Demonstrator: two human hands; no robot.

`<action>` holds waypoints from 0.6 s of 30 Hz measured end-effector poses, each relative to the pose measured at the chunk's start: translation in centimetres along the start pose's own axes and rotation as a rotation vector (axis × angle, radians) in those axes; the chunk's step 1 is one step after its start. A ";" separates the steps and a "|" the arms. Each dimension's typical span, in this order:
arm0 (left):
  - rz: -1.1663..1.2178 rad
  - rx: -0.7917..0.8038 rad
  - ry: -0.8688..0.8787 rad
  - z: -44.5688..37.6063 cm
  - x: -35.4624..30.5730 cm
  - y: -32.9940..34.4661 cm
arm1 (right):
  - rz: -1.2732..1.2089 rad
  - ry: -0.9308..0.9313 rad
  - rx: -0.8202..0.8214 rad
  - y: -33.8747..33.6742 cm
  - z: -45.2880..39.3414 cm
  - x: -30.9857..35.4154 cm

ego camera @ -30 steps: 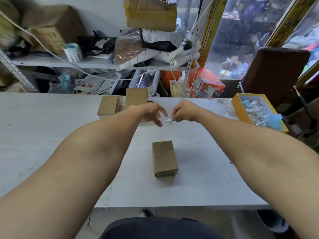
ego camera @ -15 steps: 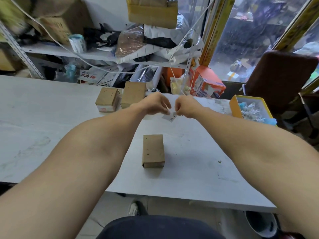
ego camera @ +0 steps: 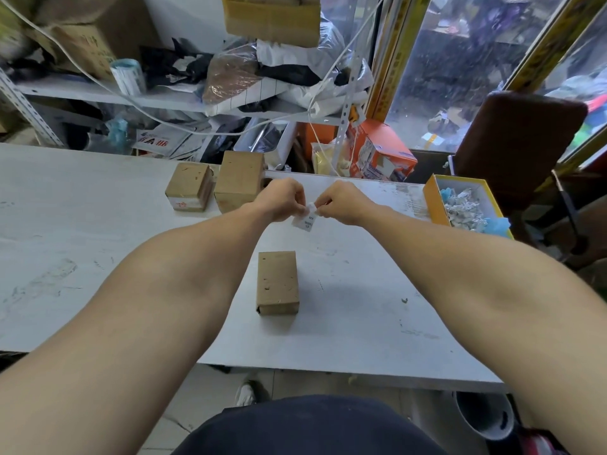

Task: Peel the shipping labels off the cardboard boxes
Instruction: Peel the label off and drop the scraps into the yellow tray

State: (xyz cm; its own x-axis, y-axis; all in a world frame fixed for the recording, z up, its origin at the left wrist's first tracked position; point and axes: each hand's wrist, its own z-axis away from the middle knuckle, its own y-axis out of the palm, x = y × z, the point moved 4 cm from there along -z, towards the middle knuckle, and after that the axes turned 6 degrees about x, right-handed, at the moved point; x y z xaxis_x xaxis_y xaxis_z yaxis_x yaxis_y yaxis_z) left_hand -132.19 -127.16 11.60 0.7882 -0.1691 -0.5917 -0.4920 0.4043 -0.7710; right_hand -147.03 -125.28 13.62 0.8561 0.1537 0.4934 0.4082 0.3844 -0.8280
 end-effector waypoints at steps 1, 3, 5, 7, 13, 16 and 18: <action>-0.002 -0.010 -0.001 -0.1 0.0 -0.1 | 0.012 0.002 0.020 0.2 0.1 0.0; 0.013 -0.013 0.013 -0.3 -0.1 -0.3 | 0.040 0.015 0.042 0.5 0.1 0.0; 0.047 0.023 0.040 -0.2 -0.2 -0.3 | 0.094 0.029 0.032 0.8 0.1 0.2; 0.096 0.066 0.079 -0.1 -0.4 -0.2 | 0.107 0.051 0.013 0.9 0.0 0.0; 0.213 0.132 0.132 0.2 -0.2 -0.3 | -0.064 0.132 -0.009 1.0 -0.2 -1.1; 0.190 0.035 0.112 0.2 -0.1 -0.2 | -0.065 0.097 0.000 0.8 -0.3 -0.6; 0.175 -0.011 0.100 0.2 0.1 -0.2 | -0.031 0.066 0.047 0.8 -0.2 -0.2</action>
State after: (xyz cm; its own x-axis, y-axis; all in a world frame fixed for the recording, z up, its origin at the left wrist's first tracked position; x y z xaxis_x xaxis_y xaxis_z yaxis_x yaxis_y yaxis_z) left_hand -131.90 -127.08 11.72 0.6494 -0.1859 -0.7373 -0.6232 0.4255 -0.6562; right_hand -146.79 -125.15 12.81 0.8630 0.0810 0.4986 0.4208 0.4307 -0.7984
